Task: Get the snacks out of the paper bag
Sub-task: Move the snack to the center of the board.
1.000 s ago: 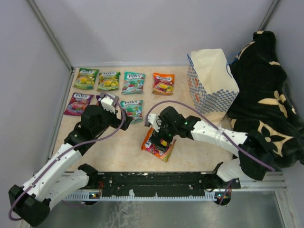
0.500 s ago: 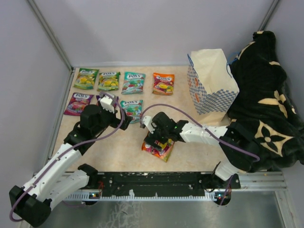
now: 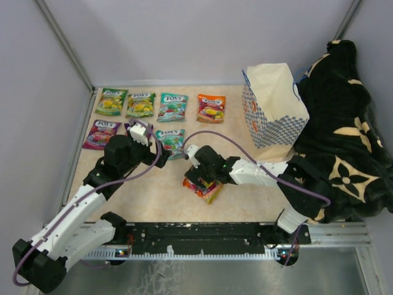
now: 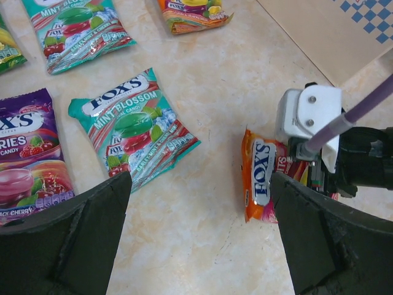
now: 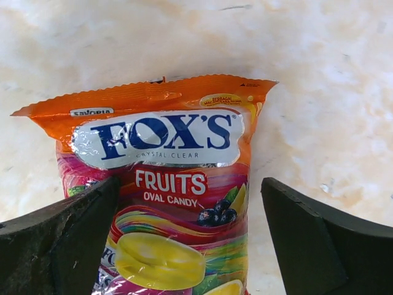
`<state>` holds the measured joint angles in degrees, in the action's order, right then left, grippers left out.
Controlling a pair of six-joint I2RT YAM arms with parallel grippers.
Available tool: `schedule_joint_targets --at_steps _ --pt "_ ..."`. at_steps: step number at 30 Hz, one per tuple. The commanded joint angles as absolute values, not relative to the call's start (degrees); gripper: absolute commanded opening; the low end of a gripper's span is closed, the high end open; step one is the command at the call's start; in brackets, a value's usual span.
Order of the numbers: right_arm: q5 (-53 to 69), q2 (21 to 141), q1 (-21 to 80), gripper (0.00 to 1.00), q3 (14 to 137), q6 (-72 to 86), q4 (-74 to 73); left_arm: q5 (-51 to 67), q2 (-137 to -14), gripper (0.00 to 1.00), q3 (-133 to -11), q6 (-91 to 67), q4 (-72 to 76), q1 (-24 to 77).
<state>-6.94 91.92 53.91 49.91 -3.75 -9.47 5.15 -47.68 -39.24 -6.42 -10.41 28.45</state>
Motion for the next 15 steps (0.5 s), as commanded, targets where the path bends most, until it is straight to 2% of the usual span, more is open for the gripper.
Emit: schedule_joint_targets --at_steps 1,4,9,15 --pt "-24.00 96.65 53.66 0.99 50.46 3.60 -9.83 5.54 -47.97 1.00 -38.45 -6.39 -8.92 28.05" --pt "-28.67 99.85 51.83 0.99 53.63 11.53 -13.81 5.47 -48.02 1.00 -38.48 -6.33 -8.89 28.12" --pt "-28.36 103.30 47.16 0.99 57.77 22.03 -17.61 5.46 -48.04 1.00 -38.37 -6.33 -8.80 28.08" --pt "-32.71 102.13 43.70 0.99 60.38 24.76 -15.59 5.36 -48.08 1.00 -38.41 -6.26 -8.80 28.04"
